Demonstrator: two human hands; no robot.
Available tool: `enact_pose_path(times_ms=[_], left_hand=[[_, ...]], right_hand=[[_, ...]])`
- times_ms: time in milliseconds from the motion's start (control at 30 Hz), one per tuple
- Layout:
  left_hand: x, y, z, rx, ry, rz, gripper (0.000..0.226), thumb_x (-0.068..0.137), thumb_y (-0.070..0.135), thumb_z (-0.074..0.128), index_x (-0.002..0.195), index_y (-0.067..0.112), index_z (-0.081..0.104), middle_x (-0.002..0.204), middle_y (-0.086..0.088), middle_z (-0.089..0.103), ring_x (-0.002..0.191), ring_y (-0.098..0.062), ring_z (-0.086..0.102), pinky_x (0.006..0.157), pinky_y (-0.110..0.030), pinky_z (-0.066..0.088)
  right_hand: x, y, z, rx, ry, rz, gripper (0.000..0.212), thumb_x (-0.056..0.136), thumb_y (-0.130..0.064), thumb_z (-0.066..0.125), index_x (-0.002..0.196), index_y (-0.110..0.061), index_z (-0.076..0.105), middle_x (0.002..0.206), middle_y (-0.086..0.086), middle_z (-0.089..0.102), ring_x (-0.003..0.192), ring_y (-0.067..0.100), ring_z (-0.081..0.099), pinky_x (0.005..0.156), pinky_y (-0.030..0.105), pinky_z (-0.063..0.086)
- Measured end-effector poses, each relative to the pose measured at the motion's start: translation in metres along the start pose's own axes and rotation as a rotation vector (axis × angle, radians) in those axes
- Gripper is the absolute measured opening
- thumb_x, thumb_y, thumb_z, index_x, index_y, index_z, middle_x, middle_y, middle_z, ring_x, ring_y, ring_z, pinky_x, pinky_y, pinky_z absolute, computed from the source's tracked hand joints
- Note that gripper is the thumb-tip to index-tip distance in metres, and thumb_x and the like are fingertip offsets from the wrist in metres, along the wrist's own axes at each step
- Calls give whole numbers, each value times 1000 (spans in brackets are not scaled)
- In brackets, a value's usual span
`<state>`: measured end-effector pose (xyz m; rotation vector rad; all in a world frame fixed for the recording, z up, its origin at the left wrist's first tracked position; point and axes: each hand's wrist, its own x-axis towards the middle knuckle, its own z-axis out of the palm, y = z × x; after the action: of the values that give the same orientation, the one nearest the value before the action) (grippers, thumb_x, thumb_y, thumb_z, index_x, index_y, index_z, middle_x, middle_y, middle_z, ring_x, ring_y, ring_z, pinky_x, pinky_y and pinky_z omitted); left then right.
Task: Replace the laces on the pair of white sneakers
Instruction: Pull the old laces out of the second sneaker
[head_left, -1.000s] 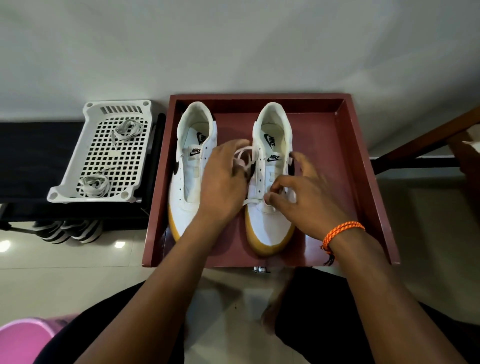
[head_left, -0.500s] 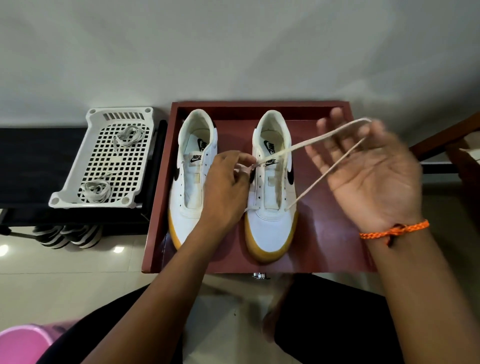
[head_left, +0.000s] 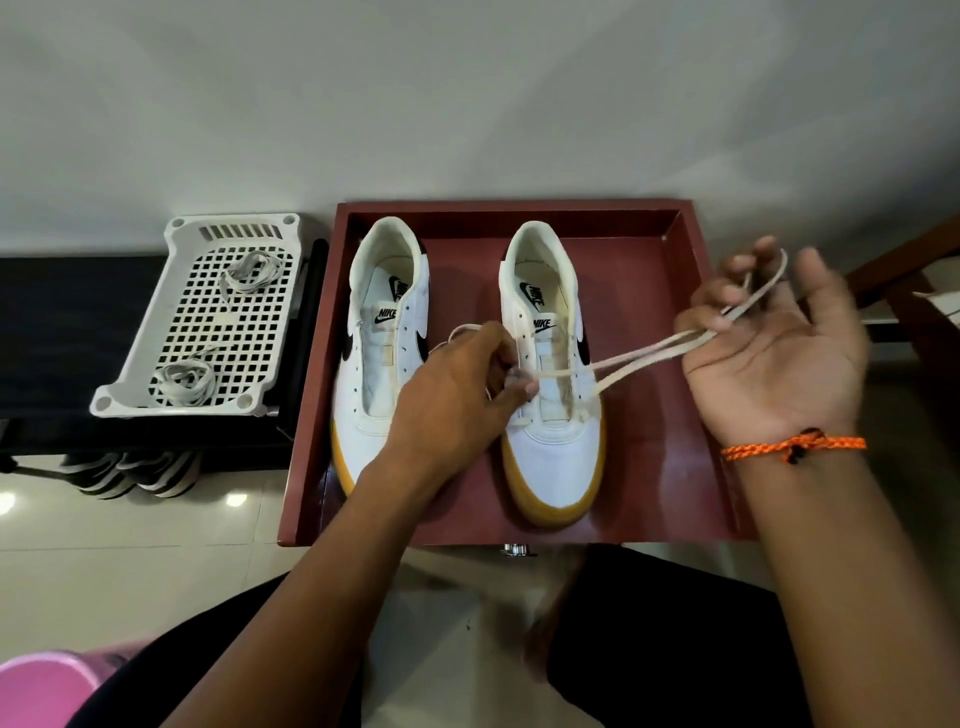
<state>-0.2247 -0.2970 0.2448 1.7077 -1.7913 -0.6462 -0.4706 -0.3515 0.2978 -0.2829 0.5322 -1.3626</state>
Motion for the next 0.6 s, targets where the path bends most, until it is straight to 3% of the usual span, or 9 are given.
enact_pose_path(times_ms=[67,133,167,233,300,367,433,500,600], left_hand=[[-1,2,4,56,0,31,14,96,37,73,96,28,62,92,12,63,84,-11,60,69,-43,55],[0,4,5,76,37,45,6,97,32,71,95,27,68,89,11,65,82,-10,60,68,-42,54],[1,5,2,2,65,26,4,97,29,72,94,26,72,86,10,68,77,-9,62,66,-40,55],[3,11,-5,-289,118,-39,7,96,15,75,94,19,80,78,6,75,69,-9,68,66,-35,57],[3,23,-14,-552,152,-48,9,95,3,76,96,7,83,81,-2,80,74,-16,76,72,-32,60],[3,31,-20,-737,188,-30,7,95,-1,75,97,0,82,87,-11,81,81,-27,79,78,-36,62],[3,35,-26,-905,193,-39,8,96,2,73,95,0,81,88,-18,79,81,-32,77,80,-43,63],[2,34,-29,-1035,133,-56,12,98,2,68,101,-3,79,91,-20,78,78,-30,73,77,-39,62],[5,29,-25,-936,119,-39,27,97,-8,66,122,-3,74,108,-16,80,94,-25,77,83,-31,61]], right_hand=[[5,12,0,-408,232,-1,15,103,-27,57,94,-18,66,83,-3,62,66,10,56,56,23,41],[6,25,2,-868,352,-17,12,97,-24,66,88,-18,71,72,-5,67,56,7,58,50,23,38],[5,32,4,-1054,319,-46,10,96,-22,68,89,-18,74,74,-5,70,56,6,60,49,23,40],[-4,45,11,-1280,68,-99,9,98,-18,69,100,-18,78,85,-1,75,70,9,68,60,24,54],[-13,59,18,-1346,-236,-48,16,100,-21,65,112,-22,77,90,2,73,83,12,69,72,31,56],[-19,73,23,-1318,-406,-14,20,99,-17,57,112,-16,72,87,16,62,77,20,57,68,37,48],[-20,80,25,-1310,-422,-40,21,93,-8,52,108,-8,67,87,21,58,76,30,52,70,41,47],[-18,80,23,-1287,-392,-35,18,95,-6,55,107,-11,68,88,21,63,79,36,60,72,46,51],[-14,73,18,-1336,-291,-91,13,101,-18,62,100,-19,75,74,14,63,65,20,57,63,34,46]])
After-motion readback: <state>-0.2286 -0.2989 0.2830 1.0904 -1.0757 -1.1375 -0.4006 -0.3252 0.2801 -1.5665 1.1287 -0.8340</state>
